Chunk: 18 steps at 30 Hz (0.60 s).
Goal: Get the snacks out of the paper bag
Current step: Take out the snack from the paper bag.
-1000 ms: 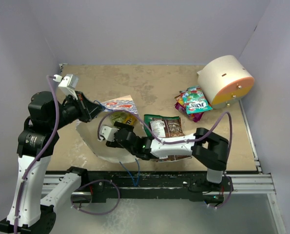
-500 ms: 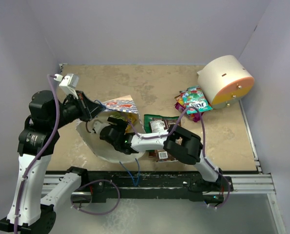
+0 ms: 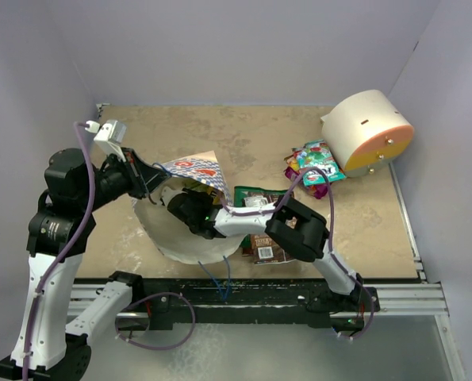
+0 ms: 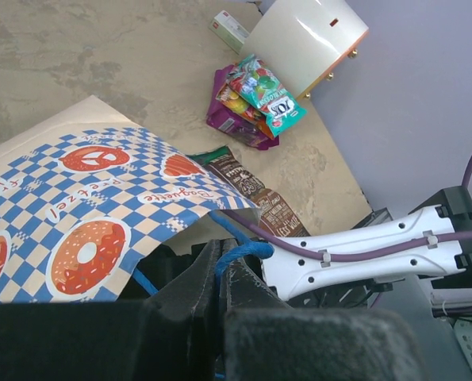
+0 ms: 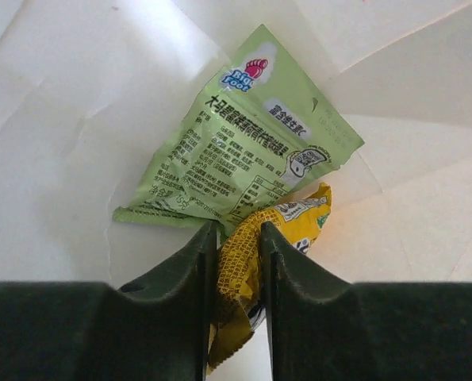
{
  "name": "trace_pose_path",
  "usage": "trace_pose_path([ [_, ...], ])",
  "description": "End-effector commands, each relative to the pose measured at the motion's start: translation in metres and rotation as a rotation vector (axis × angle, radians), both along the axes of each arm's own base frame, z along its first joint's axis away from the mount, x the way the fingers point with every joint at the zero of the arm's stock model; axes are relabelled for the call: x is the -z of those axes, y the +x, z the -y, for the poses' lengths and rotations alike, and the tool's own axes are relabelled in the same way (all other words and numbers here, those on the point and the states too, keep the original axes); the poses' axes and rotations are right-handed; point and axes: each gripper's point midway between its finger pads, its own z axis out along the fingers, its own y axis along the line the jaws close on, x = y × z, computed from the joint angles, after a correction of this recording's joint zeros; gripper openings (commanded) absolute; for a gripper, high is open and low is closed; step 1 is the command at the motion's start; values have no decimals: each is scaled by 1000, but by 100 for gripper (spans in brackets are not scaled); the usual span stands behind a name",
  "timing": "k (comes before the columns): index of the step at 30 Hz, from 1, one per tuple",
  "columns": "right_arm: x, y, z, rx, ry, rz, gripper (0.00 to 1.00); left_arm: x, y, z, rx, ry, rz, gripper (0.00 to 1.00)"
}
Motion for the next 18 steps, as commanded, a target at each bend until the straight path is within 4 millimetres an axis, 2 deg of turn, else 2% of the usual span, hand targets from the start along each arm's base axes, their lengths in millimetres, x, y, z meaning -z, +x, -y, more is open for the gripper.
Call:
trace_pose_path([
  [1, -49, -6, -9, -16, 109, 23, 28, -26, 1, 0, -6, -17, 87, 0],
  [7, -57, -31, -8, -65, 142, -52, 10, -24, 6, 0, -5, -13, 90, 0],
  [15, -78, -101, -28, -347, 300, -247, 0, -20, 21, -4, -60, -2, 59, 0],
  [18, -102, -131, -30, -501, 389, -304, 0, -19, 28, -7, -86, 1, 47, 0],
])
